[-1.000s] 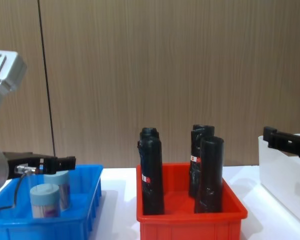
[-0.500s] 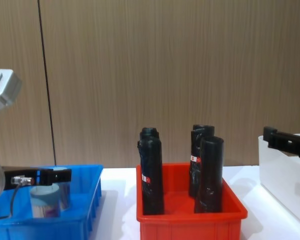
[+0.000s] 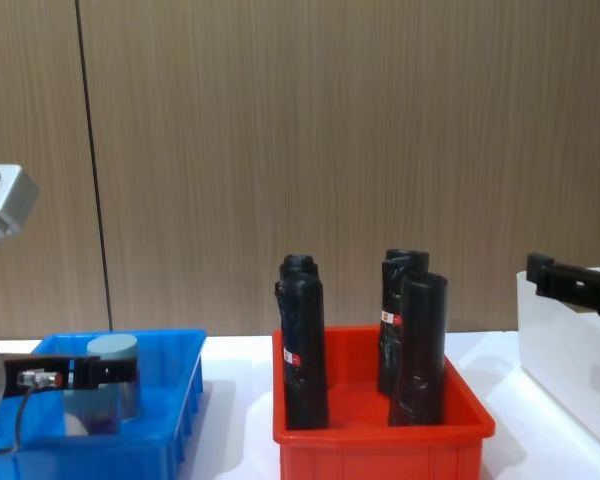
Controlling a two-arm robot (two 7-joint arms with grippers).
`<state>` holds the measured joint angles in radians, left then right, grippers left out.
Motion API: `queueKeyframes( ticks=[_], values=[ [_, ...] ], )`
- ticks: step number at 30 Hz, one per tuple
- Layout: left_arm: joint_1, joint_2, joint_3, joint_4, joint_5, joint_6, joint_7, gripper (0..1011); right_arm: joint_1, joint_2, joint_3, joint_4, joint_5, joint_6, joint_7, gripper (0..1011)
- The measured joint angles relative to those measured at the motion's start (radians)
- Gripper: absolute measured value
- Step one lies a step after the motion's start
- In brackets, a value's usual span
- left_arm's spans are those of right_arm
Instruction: Pick the cotton swabs from the blue box and place them into the white box.
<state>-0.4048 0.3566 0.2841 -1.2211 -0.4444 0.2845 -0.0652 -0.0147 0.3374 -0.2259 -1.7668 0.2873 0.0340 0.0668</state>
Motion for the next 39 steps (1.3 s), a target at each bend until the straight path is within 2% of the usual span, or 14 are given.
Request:
queueKeyframes(
  ticks=[13, 19, 20, 25, 26, 32, 39],
  values=[
    [-0.018, -0.007, -0.004, 0.053, 0.004, -0.012, -0.033, 1004, 0.000, 0.000, 0.000, 0.000, 0.000, 0.000, 0.000, 1002],
    [-0.029, -0.010, -0.005, 0.080, 0.009, -0.013, -0.051, 902, 0.000, 0.000, 0.000, 0.000, 0.000, 0.000, 0.000, 1002],
    [-0.032, -0.011, -0.005, 0.086, 0.010, -0.013, -0.054, 844, 0.000, 0.000, 0.000, 0.000, 0.000, 0.000, 0.000, 1002],
    [-0.037, -0.013, -0.006, 0.100, 0.016, -0.012, -0.062, 735, 0.000, 0.000, 0.000, 0.000, 0.000, 0.000, 0.000, 1002],
    [-0.038, -0.013, -0.006, 0.103, 0.018, -0.012, -0.064, 682, 0.000, 0.000, 0.000, 0.000, 0.000, 0.000, 0.000, 1002],
    [-0.039, -0.013, -0.007, 0.104, 0.031, -0.012, -0.067, 669, 0.000, 0.000, 0.000, 0.000, 0.000, 0.000, 0.000, 1002],
    [-0.035, -0.005, -0.007, 0.064, 0.069, -0.012, -0.075, 669, 0.000, 0.000, 0.000, 0.000, 0.000, 0.000, 0.000, 1002]
  ],
)
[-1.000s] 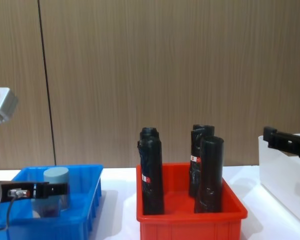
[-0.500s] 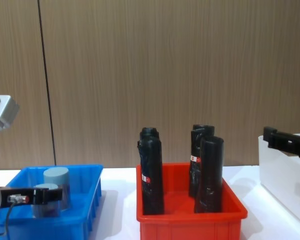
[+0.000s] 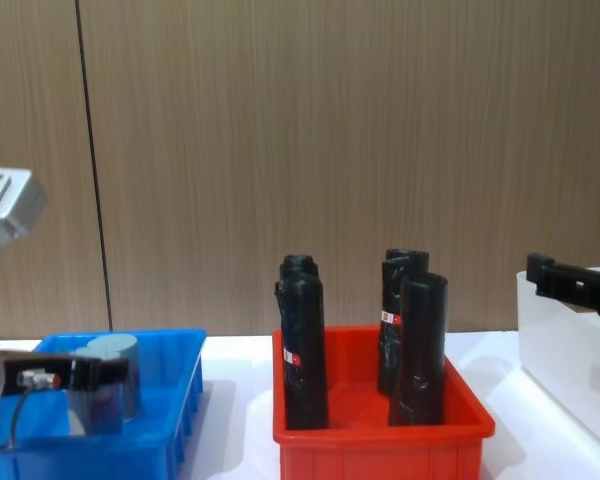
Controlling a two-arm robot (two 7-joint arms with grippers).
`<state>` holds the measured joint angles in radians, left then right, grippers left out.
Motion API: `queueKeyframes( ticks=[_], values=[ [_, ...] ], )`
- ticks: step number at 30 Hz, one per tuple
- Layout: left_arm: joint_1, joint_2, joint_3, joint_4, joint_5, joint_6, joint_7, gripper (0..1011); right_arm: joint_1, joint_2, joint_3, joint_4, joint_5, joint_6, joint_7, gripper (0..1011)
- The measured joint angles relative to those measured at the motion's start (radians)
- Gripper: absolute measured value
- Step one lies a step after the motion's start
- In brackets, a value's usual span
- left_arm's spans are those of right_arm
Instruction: Pick the cotton swabs from the blue box and place them into the white box.
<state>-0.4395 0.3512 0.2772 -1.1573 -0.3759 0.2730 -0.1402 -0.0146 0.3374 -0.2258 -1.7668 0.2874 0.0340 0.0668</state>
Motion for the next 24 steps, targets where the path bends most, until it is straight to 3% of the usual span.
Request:
queueKeyframes(
  ticks=[10, 24],
  values=[
    [0.014, 0.016, 0.000, -0.130, 0.055, 0.004, -0.041, 668, 0.000, 0.000, 0.000, 0.000, 0.000, 0.000, 0.000, 1002],
    [0.007, 0.010, 0.016, -0.265, 0.078, 0.006, -0.126, 669, 0.000, 0.000, 0.000, 0.000, 0.000, 0.000, 0.000, 1002]
  ],
)
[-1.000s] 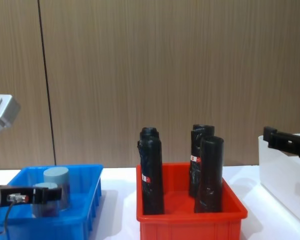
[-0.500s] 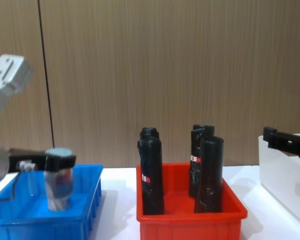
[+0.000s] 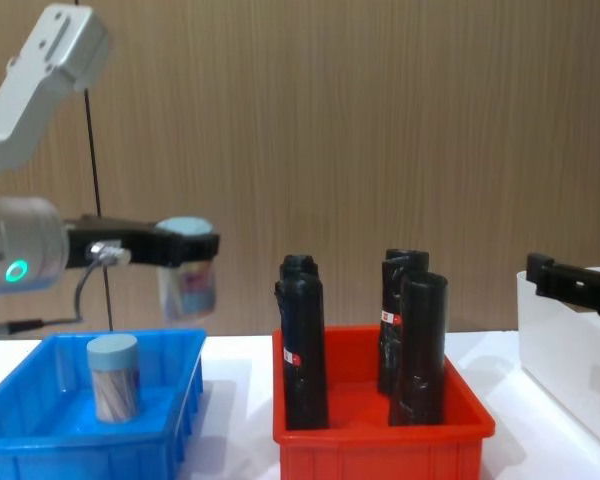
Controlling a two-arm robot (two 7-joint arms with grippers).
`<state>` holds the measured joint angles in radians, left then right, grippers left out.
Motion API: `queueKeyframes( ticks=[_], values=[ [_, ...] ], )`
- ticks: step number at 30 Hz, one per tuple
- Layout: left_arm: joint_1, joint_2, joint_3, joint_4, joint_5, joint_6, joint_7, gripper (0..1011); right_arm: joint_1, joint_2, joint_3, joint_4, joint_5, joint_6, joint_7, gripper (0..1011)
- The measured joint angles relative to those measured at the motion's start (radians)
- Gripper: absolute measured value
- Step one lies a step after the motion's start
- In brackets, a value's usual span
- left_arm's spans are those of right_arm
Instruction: Pick the cotton swabs from the blue box and place them into the white box.
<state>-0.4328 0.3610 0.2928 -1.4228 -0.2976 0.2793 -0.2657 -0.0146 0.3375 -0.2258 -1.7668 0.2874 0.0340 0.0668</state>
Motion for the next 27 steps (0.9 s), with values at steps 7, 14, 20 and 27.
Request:
queueKeyframes(
  ticks=[7, 14, 20, 27],
  values=[
    [-0.006, -0.008, 0.008, -0.041, -0.002, 0.000, -0.035, 669, 0.000, 0.000, 0.000, 0.000, 0.000, 0.000, 0.000, 1002],
    [-0.014, -0.017, 0.013, -0.070, -0.020, 0.009, -0.070, 669, 0.000, 0.000, 0.000, 0.000, 0.000, 0.000, 0.000, 1002],
    [-0.026, -0.025, 0.017, -0.075, -0.041, 0.027, -0.106, 668, 0.000, 0.000, 0.000, 0.000, 0.000, 0.000, 0.000, 1002],
    [-0.051, -0.038, 0.021, -0.055, -0.064, 0.049, -0.166, 669, 0.000, 0.000, 0.000, 0.000, 0.000, 0.000, 0.000, 1002]
  ],
)
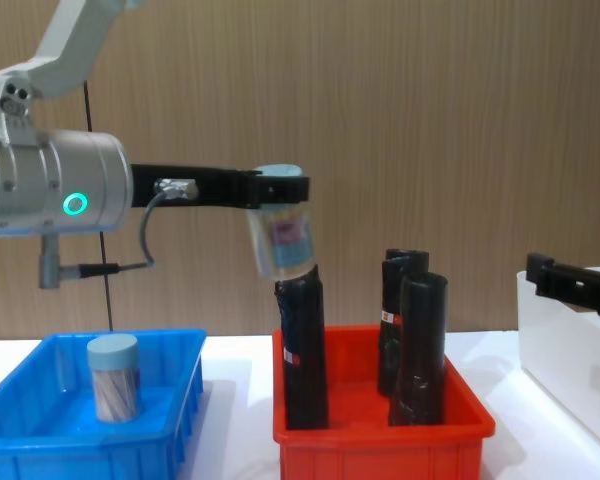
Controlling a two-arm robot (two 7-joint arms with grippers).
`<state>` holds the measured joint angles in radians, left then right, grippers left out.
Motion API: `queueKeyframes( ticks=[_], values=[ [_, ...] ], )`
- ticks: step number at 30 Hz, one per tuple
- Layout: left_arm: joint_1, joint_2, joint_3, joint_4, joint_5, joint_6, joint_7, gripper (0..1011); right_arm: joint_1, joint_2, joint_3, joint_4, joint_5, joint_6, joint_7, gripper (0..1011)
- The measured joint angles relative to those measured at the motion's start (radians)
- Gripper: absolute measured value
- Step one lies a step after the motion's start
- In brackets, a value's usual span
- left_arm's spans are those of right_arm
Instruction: Pick the cotton swabs from the blue box and place them into the white box.
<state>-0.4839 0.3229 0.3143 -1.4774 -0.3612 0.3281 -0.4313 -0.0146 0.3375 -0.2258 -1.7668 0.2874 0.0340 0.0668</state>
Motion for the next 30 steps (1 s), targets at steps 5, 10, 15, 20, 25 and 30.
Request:
queueKeyframes(
  ticks=[5, 10, 15, 20, 25, 30],
  values=[
    [-0.024, -0.012, 0.005, 0.027, -0.010, 0.015, -0.052, 669, 0.000, 0.000, 0.000, 0.000, 0.000, 0.000, 0.000, 1002],
    [-0.056, -0.028, 0.013, 0.064, -0.012, 0.030, -0.106, 669, 0.000, 0.000, 0.000, 0.000, 0.000, 0.000, 0.000, 1002],
    [-0.084, -0.042, 0.021, 0.095, -0.007, 0.043, -0.151, 669, 0.000, 0.000, 0.000, 0.000, 0.000, 0.000, 0.000, 1002],
    [-0.110, -0.056, 0.029, 0.122, 0.003, 0.056, -0.189, 669, 0.000, 0.000, 0.000, 0.000, 0.000, 0.000, 0.000, 1002],
    [-0.127, -0.065, 0.035, 0.141, 0.009, 0.063, -0.213, 669, 0.000, 0.000, 0.000, 0.000, 0.000, 0.000, 0.000, 1002],
    [-0.137, -0.070, 0.038, 0.151, 0.013, 0.068, -0.227, 669, 0.000, 0.000, 0.000, 0.000, 0.000, 0.000, 0.000, 1002]
  ],
)
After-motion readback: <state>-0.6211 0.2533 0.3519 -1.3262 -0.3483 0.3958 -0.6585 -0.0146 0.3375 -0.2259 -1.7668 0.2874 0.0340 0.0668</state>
